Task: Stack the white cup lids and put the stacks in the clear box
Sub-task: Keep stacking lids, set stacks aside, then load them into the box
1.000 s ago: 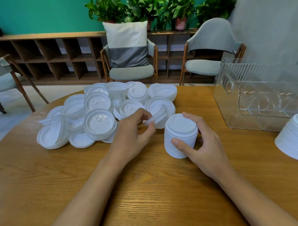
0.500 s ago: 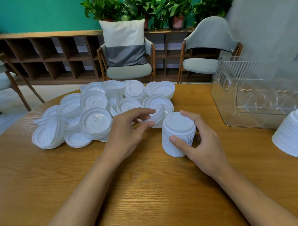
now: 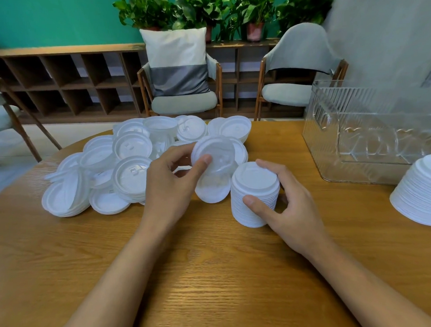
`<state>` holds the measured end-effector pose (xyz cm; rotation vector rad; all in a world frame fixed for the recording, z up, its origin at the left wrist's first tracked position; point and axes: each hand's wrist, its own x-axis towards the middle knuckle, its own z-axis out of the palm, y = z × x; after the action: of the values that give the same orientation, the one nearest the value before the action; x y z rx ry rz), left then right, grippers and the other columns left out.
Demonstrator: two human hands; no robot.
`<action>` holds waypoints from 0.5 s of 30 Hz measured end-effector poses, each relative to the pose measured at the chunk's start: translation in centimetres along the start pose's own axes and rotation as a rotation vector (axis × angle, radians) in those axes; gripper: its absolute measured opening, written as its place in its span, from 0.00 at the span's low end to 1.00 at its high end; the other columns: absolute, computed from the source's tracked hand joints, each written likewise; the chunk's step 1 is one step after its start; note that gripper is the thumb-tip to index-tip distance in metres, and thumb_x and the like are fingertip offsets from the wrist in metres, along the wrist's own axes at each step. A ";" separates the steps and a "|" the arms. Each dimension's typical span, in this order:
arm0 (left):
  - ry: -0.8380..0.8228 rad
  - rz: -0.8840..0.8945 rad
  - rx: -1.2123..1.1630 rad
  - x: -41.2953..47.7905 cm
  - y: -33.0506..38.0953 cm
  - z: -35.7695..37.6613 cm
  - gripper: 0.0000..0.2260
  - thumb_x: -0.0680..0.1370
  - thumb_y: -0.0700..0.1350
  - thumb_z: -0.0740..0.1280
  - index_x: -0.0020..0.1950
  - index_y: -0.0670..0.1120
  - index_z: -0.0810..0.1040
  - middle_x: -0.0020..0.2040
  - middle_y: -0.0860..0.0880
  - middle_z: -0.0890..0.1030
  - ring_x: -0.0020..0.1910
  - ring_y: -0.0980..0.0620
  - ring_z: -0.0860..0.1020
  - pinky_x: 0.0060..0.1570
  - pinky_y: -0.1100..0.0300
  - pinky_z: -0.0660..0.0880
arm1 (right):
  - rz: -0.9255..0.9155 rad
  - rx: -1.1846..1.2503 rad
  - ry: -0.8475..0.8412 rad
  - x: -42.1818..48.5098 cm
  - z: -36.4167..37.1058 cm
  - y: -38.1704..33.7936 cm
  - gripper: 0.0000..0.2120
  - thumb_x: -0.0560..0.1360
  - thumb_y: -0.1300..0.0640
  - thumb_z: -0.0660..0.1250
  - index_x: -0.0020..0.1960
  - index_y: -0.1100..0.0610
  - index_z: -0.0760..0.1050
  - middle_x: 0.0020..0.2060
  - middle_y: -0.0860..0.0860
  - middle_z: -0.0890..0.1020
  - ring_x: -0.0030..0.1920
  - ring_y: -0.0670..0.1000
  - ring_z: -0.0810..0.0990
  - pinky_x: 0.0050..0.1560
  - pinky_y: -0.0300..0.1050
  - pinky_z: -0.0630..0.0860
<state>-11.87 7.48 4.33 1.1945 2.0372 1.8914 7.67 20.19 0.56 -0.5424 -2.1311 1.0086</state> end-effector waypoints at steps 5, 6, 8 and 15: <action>-0.067 -0.142 -0.192 -0.2 0.8 0.1 0.11 0.82 0.48 0.71 0.64 0.49 0.85 0.55 0.52 0.88 0.51 0.49 0.87 0.55 0.51 0.84 | 0.007 0.031 0.000 0.1 0.1 0.0 0.31 0.74 0.36 0.74 0.73 0.40 0.70 0.65 0.33 0.76 0.68 0.37 0.74 0.63 0.34 0.73; -0.096 -0.164 -0.232 -0.3 0.9 0.2 0.12 0.82 0.47 0.71 0.66 0.48 0.84 0.56 0.50 0.87 0.51 0.48 0.87 0.52 0.53 0.84 | 0.009 0.039 -0.001 0.1 0.1 0.0 0.33 0.73 0.36 0.74 0.75 0.39 0.69 0.66 0.33 0.76 0.69 0.38 0.74 0.64 0.39 0.75; -0.146 -0.199 -0.289 -0.5 1.0 0.6 0.15 0.82 0.45 0.71 0.69 0.49 0.82 0.53 0.44 0.85 0.49 0.46 0.87 0.48 0.59 0.84 | 0.011 0.056 -0.009 0.0 0.1 0.0 0.36 0.72 0.35 0.74 0.77 0.36 0.65 0.68 0.33 0.75 0.70 0.39 0.74 0.67 0.48 0.77; -0.227 -0.120 -0.095 -1.5 0.5 2.3 0.12 0.81 0.50 0.73 0.64 0.56 0.84 0.31 0.52 0.76 0.33 0.54 0.75 0.39 0.63 0.74 | -0.052 0.054 -0.053 -0.1 0.3 -0.5 0.38 0.75 0.37 0.74 0.79 0.32 0.58 0.71 0.29 0.71 0.73 0.38 0.71 0.69 0.48 0.75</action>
<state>-9.31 8.39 3.65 1.1751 1.8372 1.6923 7.49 19.71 0.77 -0.4363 -2.1465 1.0584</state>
